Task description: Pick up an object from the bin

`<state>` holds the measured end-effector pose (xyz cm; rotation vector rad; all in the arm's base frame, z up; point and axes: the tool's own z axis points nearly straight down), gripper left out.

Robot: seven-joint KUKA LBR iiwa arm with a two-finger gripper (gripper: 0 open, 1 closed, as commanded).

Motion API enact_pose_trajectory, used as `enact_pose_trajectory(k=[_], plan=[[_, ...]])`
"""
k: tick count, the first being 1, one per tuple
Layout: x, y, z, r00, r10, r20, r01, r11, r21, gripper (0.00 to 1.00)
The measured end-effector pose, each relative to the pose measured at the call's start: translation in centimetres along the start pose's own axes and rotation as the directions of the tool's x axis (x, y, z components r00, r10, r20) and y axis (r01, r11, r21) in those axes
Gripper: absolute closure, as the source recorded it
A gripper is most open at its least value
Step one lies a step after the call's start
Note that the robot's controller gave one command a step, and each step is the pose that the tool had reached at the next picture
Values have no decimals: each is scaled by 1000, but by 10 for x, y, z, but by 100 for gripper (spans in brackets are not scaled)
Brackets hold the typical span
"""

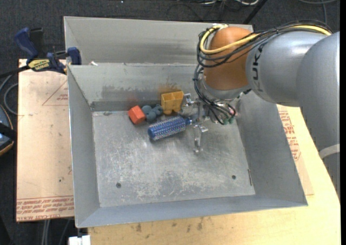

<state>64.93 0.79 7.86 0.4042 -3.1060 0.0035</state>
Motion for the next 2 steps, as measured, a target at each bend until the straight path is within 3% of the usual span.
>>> enact_pose_trajectory(k=[1, 2], plan=[[-3, 0, -1, 1000, 6, 21, -6, 1000, 0, 100], [21, 6, -127, 1000, 3, 19, -3, 1000, 1, 100]])
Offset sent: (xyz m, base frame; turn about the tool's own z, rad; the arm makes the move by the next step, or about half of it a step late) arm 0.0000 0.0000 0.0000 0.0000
